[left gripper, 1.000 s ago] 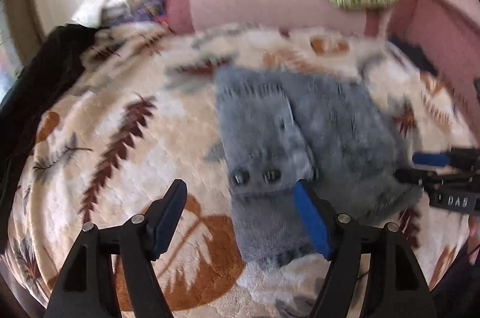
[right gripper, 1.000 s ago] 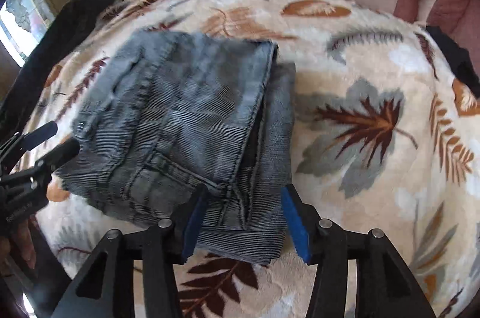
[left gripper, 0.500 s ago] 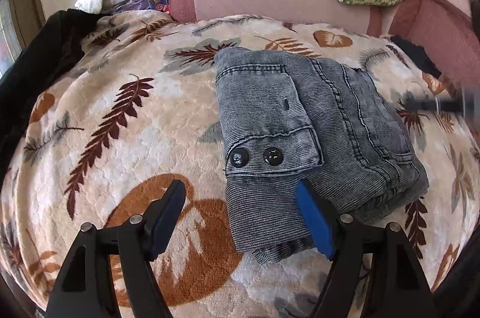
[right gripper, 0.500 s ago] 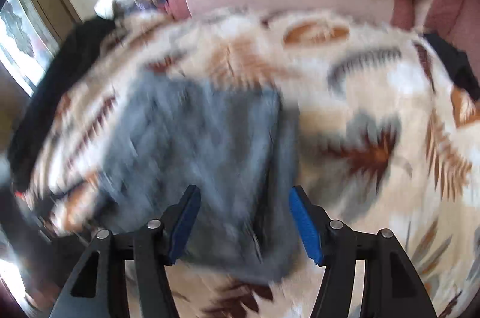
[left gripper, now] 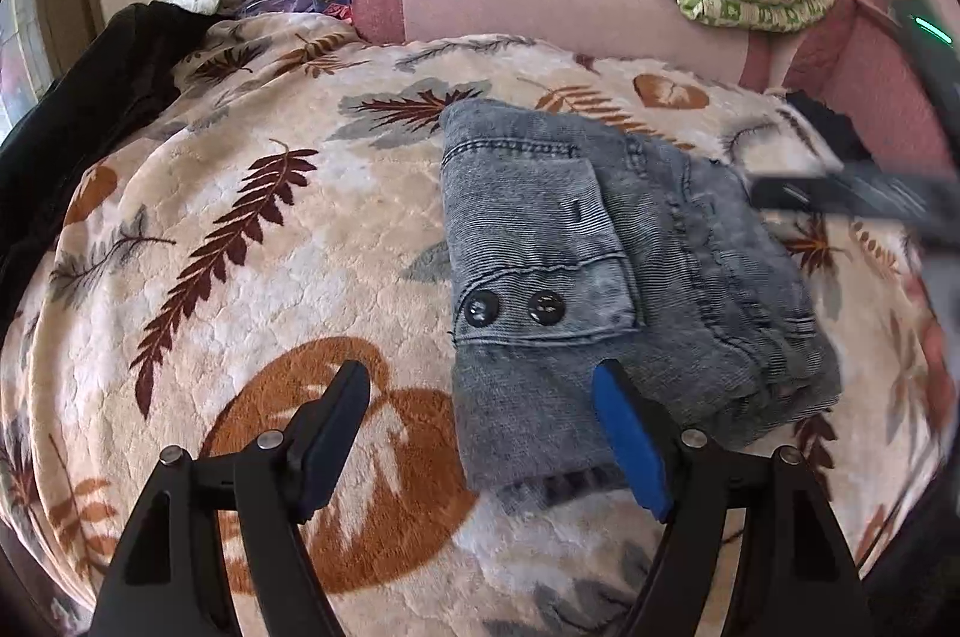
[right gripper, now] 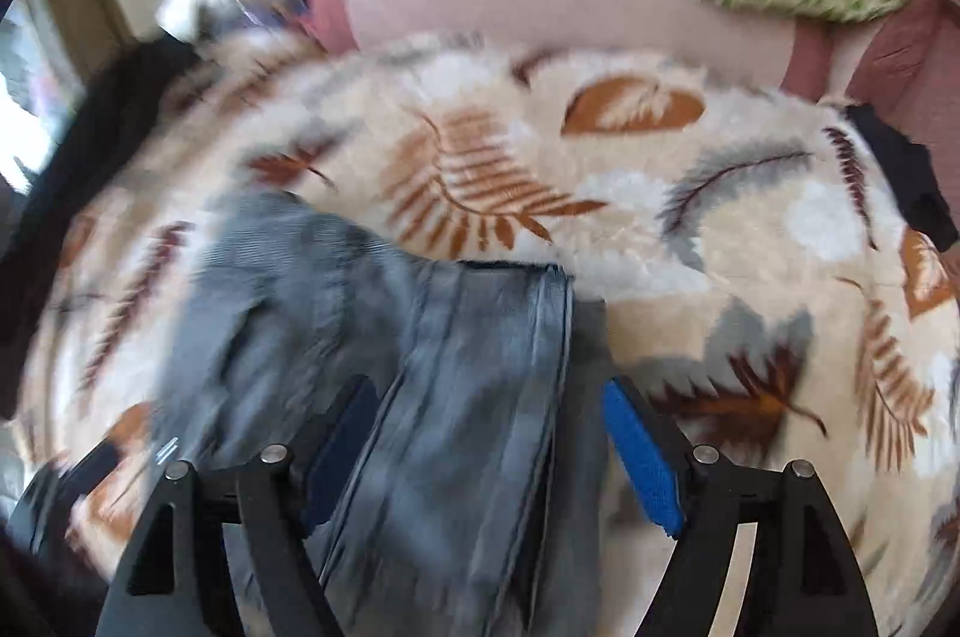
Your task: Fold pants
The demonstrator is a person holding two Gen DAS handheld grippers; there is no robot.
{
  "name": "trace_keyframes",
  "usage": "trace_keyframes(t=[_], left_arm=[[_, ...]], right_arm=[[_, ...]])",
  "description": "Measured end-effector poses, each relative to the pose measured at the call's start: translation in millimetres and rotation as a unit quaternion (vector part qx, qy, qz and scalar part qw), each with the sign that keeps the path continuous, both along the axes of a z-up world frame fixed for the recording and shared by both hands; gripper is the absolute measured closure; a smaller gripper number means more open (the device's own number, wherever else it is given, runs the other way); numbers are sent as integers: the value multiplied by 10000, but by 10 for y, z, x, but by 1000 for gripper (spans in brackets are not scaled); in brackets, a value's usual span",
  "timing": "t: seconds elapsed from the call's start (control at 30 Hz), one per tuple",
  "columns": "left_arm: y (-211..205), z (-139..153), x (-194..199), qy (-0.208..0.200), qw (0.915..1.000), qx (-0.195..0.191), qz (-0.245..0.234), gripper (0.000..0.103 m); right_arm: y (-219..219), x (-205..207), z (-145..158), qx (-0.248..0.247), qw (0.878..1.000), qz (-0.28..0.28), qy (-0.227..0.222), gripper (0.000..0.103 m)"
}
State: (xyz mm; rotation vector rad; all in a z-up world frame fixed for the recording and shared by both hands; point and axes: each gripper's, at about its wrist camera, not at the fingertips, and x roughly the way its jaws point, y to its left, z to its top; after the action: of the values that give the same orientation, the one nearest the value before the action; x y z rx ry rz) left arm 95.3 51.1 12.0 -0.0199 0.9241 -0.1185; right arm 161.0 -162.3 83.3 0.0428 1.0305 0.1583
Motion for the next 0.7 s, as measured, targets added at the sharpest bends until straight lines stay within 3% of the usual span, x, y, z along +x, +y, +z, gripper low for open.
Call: trace_keyframes(t=[0.1, 0.2, 0.3, 0.37, 0.47, 0.7], left_arm=[[0, 69, -138, -70, 9999, -85, 46, 26], [0, 125, -296, -159, 9996, -178, 133, 26], [-3, 124, -435, -213, 9992, -210, 247, 25], [-18, 93, -543, -288, 9990, -144, 301, 25], [-66, 2, -594, -68, 9997, -14, 237, 25], [-160, 37, -759, -167, 9990, 311, 275, 25]], right_arm=[[-100, -507, 58, 221, 9990, 12, -377, 14], [-204, -1059, 76, 131, 9958, -46, -908, 12], [-242, -1433, 21, 56, 9906, -104, -1365, 3], [-252, -1545, -35, -15, 9890, -78, -1477, 2], [-161, -1535, -80, -194, 9889, 182, -1459, 2], [-64, -1678, -122, -37, 9872, 502, -1514, 2]])
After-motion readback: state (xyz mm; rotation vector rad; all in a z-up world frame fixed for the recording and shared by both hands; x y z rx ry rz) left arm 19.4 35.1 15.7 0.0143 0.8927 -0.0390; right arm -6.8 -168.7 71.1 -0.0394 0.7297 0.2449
